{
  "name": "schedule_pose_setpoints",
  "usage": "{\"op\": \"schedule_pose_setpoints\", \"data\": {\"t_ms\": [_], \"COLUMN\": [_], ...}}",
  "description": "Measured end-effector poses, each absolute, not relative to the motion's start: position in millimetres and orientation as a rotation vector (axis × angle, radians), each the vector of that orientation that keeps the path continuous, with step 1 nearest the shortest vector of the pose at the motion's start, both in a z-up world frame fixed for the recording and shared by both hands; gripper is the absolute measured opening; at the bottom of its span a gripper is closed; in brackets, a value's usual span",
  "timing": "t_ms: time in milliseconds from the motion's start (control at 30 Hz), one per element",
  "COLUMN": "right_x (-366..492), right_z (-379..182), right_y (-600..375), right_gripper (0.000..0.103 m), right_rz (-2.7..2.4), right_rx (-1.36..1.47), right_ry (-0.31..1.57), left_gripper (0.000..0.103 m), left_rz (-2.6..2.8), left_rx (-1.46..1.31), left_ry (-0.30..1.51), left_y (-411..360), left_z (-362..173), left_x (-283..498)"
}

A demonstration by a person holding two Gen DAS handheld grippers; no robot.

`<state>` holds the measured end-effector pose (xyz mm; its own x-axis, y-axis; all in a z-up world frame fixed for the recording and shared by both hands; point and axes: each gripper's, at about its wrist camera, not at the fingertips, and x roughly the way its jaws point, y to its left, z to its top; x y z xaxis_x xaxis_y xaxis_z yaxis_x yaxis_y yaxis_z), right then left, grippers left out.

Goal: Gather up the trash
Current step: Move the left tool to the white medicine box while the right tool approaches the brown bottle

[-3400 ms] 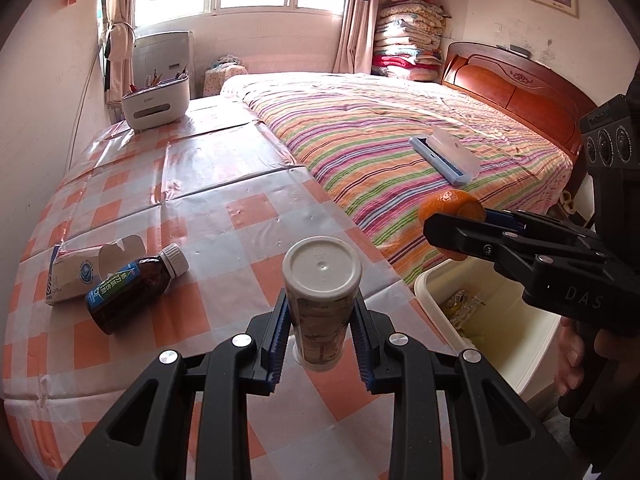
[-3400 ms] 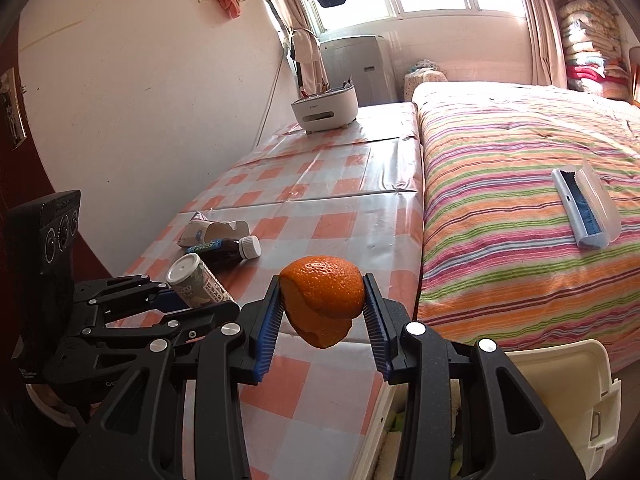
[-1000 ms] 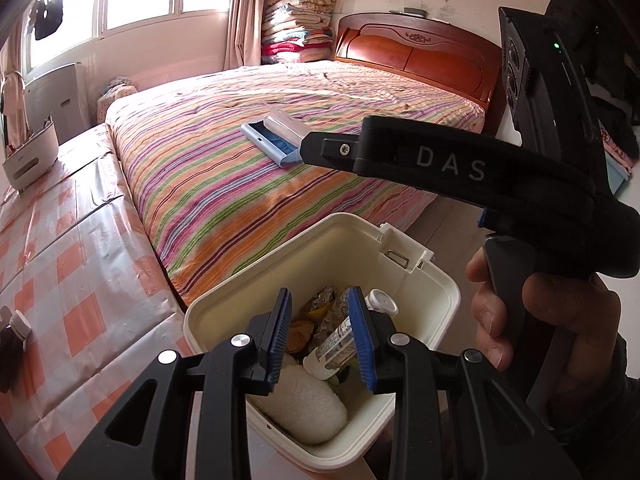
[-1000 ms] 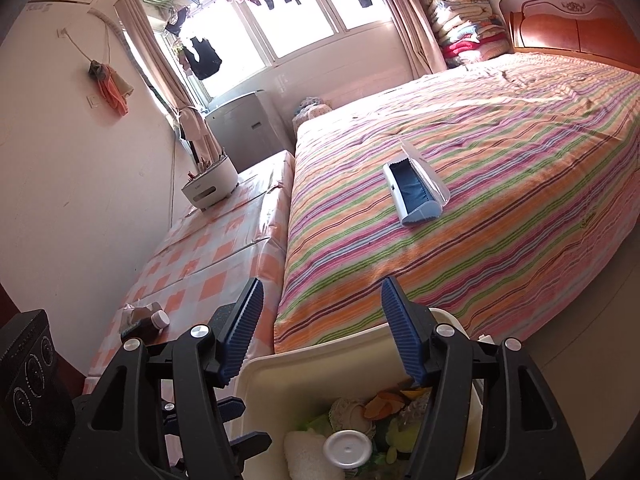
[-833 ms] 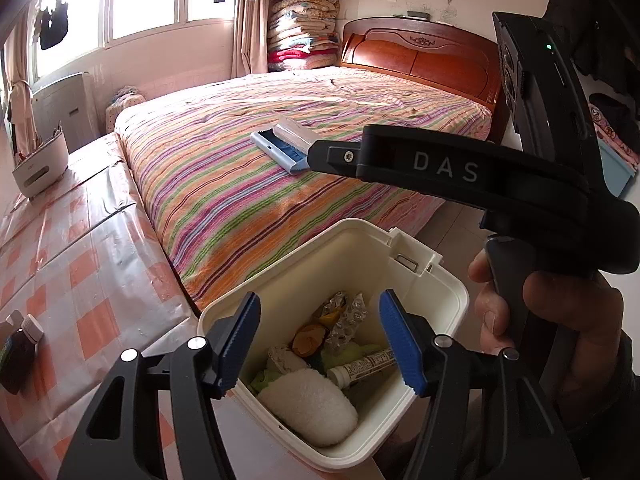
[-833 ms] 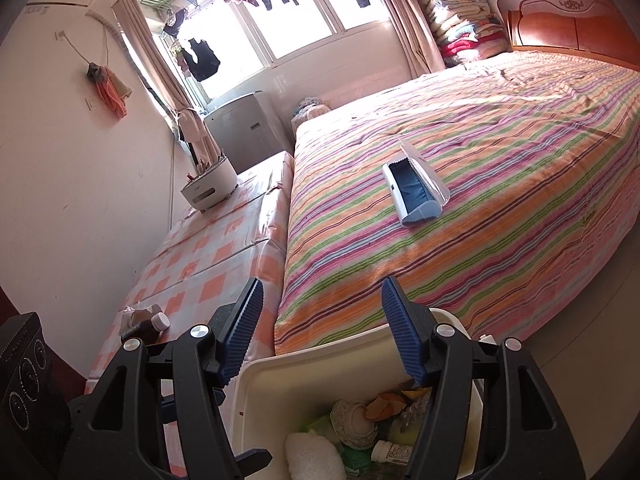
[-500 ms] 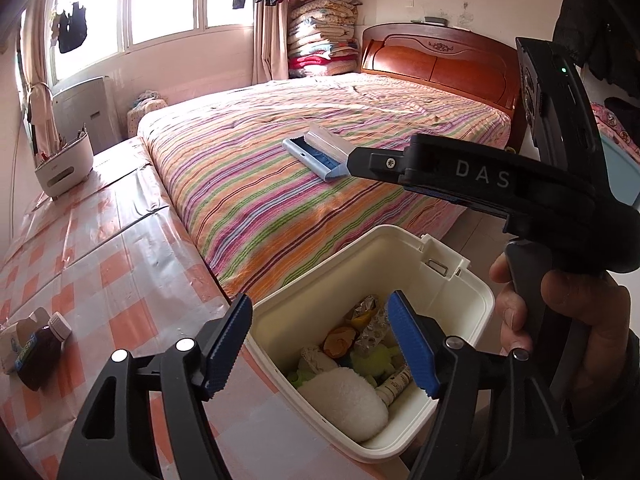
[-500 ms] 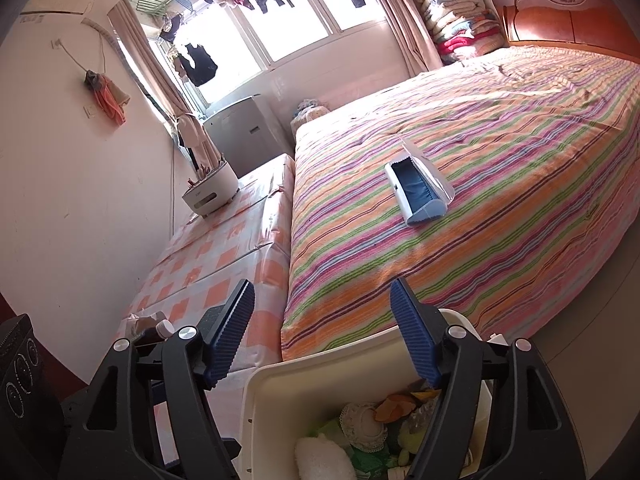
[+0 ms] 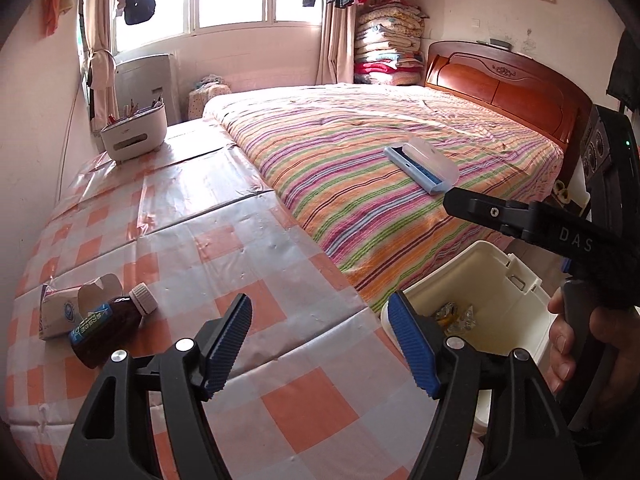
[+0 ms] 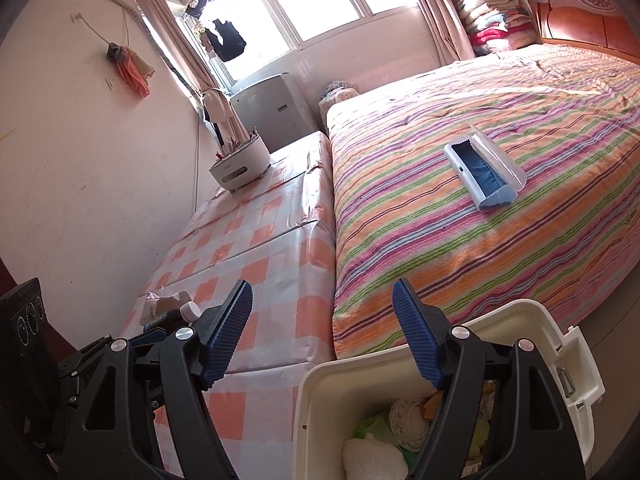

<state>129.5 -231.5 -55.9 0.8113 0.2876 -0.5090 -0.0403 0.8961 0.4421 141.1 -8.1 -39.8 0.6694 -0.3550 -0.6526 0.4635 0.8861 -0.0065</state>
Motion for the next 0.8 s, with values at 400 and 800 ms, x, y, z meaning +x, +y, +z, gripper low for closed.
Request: {"op": "schedule_pose_setpoints", "data": {"t_ms": [400, 800], "right_x": [152.4, 196.8], "right_z": [-65.6, -64.6], "right_y": [-151.7, -83.3], "right_gripper": [0.072, 0.073], "right_rz": [0.307, 0.564], "right_rx": [0.352, 0.216], "right_ry": [0.679, 0.747], "left_gripper": [0.069, 0.069], "left_rz": [-0.094, 0.202], "left_rx": [0.006, 0.074], "left_ry": [0.708, 0.886], "left_y": [118.5, 161.9], "left_z": [-40.9, -55.9], "left_x": [184.6, 261.5]}}
